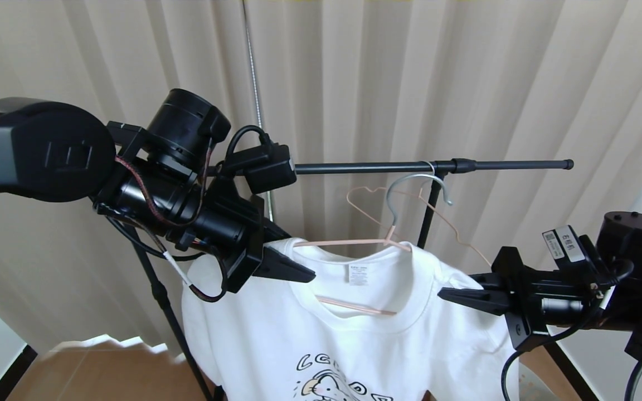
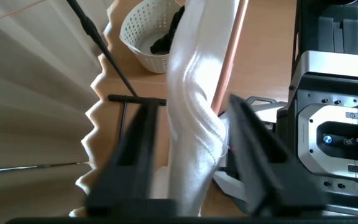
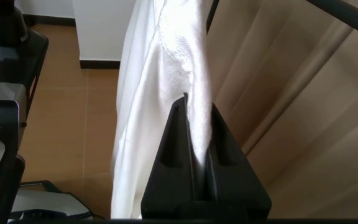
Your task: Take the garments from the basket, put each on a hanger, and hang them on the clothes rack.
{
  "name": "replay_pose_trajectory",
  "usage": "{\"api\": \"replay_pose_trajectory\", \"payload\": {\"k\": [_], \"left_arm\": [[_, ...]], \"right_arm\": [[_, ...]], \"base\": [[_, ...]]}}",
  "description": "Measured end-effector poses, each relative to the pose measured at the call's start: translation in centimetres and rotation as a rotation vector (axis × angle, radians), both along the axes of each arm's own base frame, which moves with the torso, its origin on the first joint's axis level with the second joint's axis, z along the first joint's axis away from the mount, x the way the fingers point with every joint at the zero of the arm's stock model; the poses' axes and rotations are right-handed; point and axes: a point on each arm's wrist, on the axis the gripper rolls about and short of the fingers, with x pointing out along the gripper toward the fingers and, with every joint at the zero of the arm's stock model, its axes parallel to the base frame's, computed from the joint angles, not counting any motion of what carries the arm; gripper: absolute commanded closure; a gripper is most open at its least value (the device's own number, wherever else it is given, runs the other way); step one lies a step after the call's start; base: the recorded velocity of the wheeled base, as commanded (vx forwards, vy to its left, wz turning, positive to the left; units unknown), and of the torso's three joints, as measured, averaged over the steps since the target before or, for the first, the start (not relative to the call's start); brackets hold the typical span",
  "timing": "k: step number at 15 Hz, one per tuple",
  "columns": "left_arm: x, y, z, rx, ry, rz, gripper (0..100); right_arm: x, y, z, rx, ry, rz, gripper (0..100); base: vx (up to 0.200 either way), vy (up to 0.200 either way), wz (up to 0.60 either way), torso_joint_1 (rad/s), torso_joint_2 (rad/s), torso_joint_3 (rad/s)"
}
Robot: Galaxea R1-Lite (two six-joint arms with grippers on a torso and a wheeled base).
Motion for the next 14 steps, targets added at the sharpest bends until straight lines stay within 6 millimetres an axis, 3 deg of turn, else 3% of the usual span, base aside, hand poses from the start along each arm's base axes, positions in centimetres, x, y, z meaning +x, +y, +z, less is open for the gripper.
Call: {"api": "replay_pose_trajectory", "payload": {"k": [9,10,14], "left_arm": [[-0.50,0.33,0.59,-0.009,-0.013,0.004,100],[-0.55,0.37,0.67,-0.011,-0.016,0.005,100],[-0.75,0.69,0.88,-0.033,-0.049,0.015,100]], "right_arm": [[-0.25,-0.04,0.55,0.001,-0.033,-0.001,100],[-0.26,-0.06,0.62,0.002,-0.036,-0.002,0],[-0.31,-0.18,0.96,0.004,-0.051,-0.007,0]], "base": [[0.000,0.000,0.00,0.000,0.00,0.000],[0.000,0.000,0.00,0.000,0.00,0.000],[0.000,0.000,0.00,0.000,0.00,0.000]]}}
